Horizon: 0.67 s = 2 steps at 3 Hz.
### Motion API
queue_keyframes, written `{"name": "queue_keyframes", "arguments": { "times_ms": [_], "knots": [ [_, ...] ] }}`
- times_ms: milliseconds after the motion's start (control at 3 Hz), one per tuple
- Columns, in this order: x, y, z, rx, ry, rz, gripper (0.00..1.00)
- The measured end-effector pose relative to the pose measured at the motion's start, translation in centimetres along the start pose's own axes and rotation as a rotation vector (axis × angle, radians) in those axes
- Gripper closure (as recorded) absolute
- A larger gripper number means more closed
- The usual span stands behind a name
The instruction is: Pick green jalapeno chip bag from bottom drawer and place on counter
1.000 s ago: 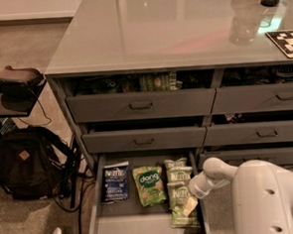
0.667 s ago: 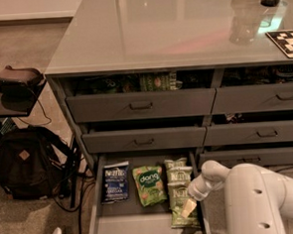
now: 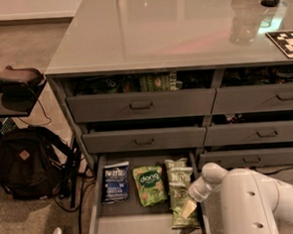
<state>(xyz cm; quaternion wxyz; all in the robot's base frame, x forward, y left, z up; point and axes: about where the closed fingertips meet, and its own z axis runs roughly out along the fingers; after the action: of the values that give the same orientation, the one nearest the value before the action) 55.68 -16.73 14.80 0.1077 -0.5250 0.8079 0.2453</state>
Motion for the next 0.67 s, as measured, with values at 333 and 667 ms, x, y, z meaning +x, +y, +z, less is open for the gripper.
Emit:
{"name": "queue_keyframes", "arguments": {
  "times_ms": [333, 667],
  "knots": [
    [0.0, 0.0, 0.0, 0.0, 0.0, 0.0, 0.19],
    [0.0, 0.0, 0.01, 0.0, 0.0, 0.0, 0.42]
  ]
}}
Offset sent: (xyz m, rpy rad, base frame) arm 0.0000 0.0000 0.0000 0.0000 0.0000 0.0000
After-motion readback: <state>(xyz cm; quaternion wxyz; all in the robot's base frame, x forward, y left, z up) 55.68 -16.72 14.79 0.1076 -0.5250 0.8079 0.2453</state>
